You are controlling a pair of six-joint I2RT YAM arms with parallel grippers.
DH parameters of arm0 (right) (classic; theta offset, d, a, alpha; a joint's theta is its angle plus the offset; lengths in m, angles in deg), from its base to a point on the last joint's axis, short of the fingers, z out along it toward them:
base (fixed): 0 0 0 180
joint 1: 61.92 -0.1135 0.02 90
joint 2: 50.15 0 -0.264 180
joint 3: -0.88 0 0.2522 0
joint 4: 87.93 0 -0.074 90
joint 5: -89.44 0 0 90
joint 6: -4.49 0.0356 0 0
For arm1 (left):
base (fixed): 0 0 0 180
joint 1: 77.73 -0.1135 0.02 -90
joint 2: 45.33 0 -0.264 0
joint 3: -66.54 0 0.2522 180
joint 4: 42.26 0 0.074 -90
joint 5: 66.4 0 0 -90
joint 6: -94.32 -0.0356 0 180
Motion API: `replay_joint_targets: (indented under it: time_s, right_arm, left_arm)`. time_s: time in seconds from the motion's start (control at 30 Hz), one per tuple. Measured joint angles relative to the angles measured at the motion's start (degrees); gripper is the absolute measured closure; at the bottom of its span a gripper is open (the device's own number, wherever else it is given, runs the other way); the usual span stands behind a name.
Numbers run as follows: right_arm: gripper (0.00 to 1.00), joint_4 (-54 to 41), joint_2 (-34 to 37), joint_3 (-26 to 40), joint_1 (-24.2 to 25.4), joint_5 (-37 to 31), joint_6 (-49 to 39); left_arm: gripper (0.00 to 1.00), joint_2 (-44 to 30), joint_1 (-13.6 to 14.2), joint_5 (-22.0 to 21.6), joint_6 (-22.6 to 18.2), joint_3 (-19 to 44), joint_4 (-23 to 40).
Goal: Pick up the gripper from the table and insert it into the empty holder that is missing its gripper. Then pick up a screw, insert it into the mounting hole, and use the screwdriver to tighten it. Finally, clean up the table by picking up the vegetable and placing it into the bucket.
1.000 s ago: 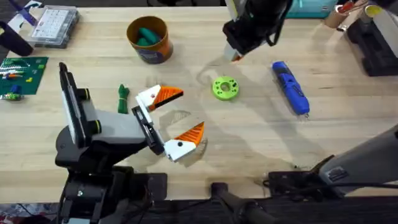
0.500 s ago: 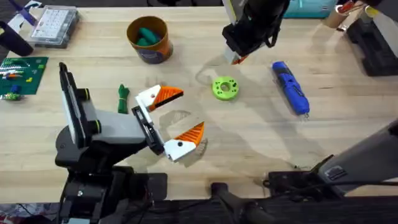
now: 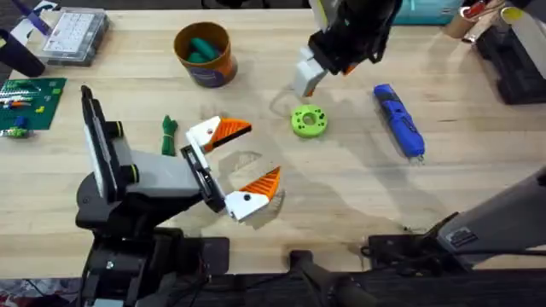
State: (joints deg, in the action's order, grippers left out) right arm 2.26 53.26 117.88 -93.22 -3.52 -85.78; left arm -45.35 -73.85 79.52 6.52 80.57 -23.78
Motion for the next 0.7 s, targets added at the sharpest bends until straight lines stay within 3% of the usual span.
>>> replay_joint_targets:
  time_s: [0.03,0.1,0.27,0.7]
  right_arm:
    - [0.026,-0.1,-0.2,0.0,0.1,0.0,-0.1]
    - [0.005,-0.5,-0.7,0.0,0.3,0.0,0.1]
    - [0.005,0.5,-1.5,-0.3,0.4,0.0,0.4]
    - [0.007,7.6,-3.7,-11.8,2.0,0.0,2.2]
  left_arm:
    - [0.009,0.0,0.0,0.0,0.0,0.0,0.0]
    - [0.009,0.0,0.0,0.0,0.0,0.0,0.0]
    - [0.009,0.0,0.0,0.0,0.0,0.0,0.0]
    - [0.009,0.0,0.0,0.0,0.0,0.0,0.0]
